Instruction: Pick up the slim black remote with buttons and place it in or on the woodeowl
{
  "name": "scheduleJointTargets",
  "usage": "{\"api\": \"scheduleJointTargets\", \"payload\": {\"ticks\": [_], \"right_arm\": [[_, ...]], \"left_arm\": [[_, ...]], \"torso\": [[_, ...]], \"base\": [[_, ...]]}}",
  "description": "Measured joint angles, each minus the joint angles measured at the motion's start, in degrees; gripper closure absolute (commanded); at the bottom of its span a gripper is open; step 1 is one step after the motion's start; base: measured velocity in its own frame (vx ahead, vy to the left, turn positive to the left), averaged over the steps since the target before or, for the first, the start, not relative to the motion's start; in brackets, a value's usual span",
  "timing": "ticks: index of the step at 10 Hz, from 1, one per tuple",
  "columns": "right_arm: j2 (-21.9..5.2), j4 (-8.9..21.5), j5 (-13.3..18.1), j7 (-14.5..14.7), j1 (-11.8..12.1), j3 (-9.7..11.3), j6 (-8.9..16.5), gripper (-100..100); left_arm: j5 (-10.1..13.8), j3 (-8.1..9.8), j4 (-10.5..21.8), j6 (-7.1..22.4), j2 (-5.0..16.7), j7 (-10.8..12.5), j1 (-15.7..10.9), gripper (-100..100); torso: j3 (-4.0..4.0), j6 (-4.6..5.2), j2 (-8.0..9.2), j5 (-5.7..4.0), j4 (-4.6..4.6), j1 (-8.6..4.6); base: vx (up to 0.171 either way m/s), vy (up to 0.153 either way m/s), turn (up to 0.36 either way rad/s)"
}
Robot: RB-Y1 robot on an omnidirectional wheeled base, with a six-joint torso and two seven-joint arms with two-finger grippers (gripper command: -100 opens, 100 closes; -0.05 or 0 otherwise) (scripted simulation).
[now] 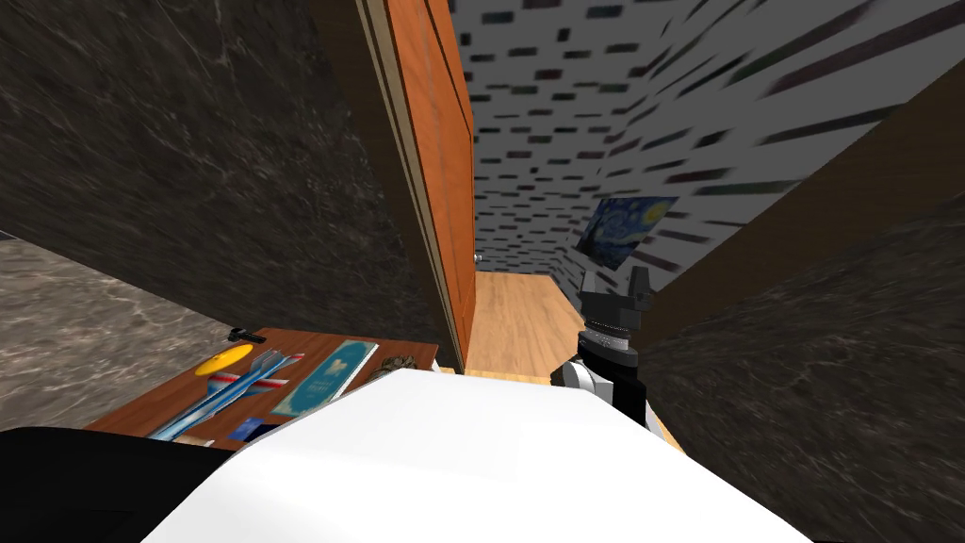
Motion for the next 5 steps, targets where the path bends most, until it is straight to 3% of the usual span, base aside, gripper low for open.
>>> {"api": "scheduleJointTargets", "payload": {"ticks": [3, 4, 5], "right_arm": [[0.0, 0.0, 0.0, 0.0, 0.0, 0.0, 0.0, 0], [0.0, 0.0, 0.0, 0.0, 0.0, 0.0, 0.0, 0], [0.0, 0.0, 0.0, 0.0, 0.0, 0.0, 0.0, 0]], "left_arm": [[-0.7, 0.14, 1.5, 2.4, 2.1, -0.7, -1.2, 100], [-2.2, -0.30, -1.0, 3.6, 2.8, 1.4, 0.0, 100], [-1.8, 0.17, 1.8, 4.6, 3.9, 0.4, -1.9, 100]], "torso": [[-0.05, 0.02, -0.10, 0.03, -0.02, 0.21], [-0.04, 0.02, -0.06, 0.03, -0.02, 0.25], [-0.04, 0.05, -0.07, 0.02, -0.01, 0.29]], "base": [[-0.003, -0.053, -0.038], [-0.013, -0.040, -0.058], [-0.006, -0.031, -0.030]]}}
